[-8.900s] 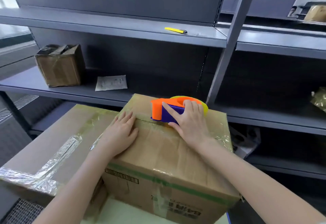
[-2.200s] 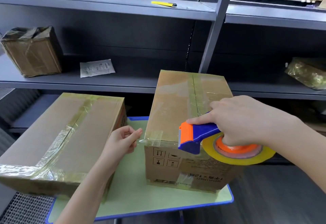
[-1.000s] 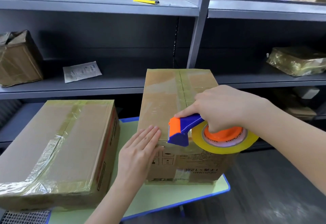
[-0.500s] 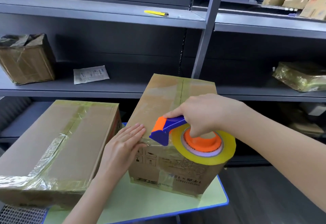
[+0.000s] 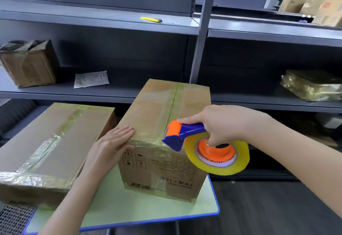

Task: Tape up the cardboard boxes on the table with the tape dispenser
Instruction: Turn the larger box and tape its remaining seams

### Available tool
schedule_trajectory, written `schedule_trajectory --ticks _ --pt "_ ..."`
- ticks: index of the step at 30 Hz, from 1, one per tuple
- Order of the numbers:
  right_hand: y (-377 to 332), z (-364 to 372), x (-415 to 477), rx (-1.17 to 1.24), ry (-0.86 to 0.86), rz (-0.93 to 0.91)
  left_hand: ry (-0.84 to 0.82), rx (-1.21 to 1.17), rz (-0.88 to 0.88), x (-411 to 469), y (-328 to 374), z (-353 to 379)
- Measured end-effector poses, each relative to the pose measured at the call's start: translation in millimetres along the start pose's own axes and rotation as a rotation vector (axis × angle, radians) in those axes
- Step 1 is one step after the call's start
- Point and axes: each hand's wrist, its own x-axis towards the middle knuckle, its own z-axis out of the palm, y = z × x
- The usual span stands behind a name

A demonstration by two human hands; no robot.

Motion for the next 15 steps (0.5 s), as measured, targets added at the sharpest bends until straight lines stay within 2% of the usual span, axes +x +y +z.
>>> schedule_trajectory --ticks 4,9,12,15 --pt "16 0 -8 0.01 -0.031 -0.009 -0.011 0.009 -0.091 -4 -1 -2" --pt "25 6 -15 0.01 -0.015 -0.018 -0.006 0.086 -0.026 -1 17 -1" --pt "27 6 -15 -0.023 0.016 -0.026 -0.033 0.242 -0.047 -1 34 -1" --pt "22 7 -11 -0.076 0.053 -0.031 -0.037 0.362 0.019 5 69 13"
